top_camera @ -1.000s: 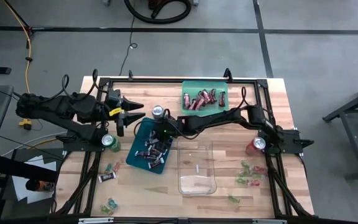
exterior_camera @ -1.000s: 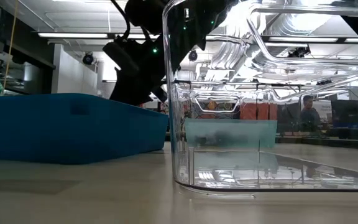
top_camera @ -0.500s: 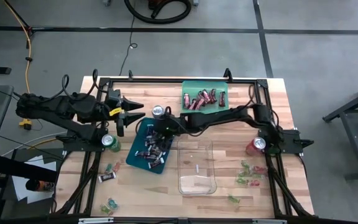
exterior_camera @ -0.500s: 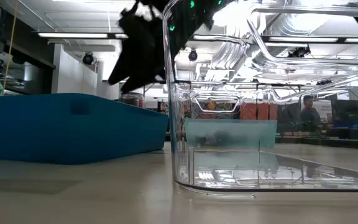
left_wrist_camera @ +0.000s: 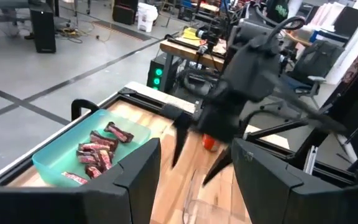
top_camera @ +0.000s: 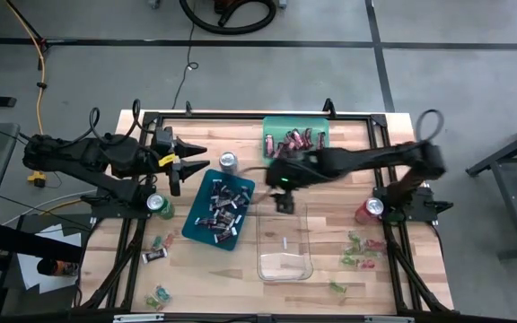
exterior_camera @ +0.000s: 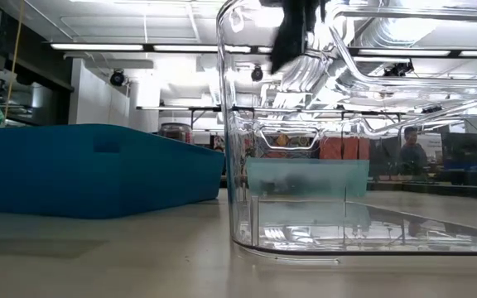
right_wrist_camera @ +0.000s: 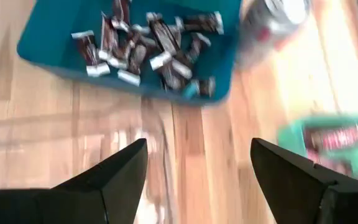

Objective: Sort candy
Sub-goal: Put the chocolate bar into the blue bin

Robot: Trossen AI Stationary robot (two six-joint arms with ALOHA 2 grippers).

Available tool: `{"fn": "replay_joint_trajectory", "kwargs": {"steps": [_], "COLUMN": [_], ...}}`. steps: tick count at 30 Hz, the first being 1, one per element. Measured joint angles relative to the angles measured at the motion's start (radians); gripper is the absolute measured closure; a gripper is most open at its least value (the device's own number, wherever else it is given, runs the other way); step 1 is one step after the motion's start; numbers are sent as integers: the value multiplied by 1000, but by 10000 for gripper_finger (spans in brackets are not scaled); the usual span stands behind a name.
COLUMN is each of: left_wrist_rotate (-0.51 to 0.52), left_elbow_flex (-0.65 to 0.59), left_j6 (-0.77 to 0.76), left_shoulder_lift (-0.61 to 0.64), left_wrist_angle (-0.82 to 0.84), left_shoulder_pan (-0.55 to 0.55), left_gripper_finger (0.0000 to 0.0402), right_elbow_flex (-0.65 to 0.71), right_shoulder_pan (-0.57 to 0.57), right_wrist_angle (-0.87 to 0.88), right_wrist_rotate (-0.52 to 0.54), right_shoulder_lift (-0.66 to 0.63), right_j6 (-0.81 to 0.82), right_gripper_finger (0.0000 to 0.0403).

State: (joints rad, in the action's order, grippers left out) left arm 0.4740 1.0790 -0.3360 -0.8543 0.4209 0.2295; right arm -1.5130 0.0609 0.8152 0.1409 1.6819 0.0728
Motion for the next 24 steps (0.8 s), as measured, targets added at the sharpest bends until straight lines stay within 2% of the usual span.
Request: {"fn": "replay_joint_trajectory", "kwargs": {"steps": [6, 11, 14, 19, 21, 24], "left_wrist_rotate": [0, -33, -52, -58, -108, -263], "left_elbow_flex": [0, -14, -22, -22, -22, -21], "left_j6": [42, 132, 185, 202, 156, 48], "left_shoulder_lift": [-18, -76, -121, -152, -151, -144], "left_wrist_angle": [-6, -75, -130, -151, -149, -75], "left_shoulder_pan": [0, 0, 0, -7, -11, -7], "left_gripper_finger": [216, 216, 216, 216, 216, 216], "right_elbow_flex": [384, 598, 658, 671, 667, 665], "right_shoulder_pan": [73, 132, 148, 147, 142, 140], "right_wrist_angle": [-220, -511, -622, -643, -640, -640], "right_wrist_rotate": [93, 100, 146, 195, 195, 197], "right_shoulder_lift": [-327, -523, -581, -604, -603, -603], "right_j6": [301, 487, 520, 511, 491, 477], "right_gripper_finger": [124, 124, 124, 124, 124, 124]}}
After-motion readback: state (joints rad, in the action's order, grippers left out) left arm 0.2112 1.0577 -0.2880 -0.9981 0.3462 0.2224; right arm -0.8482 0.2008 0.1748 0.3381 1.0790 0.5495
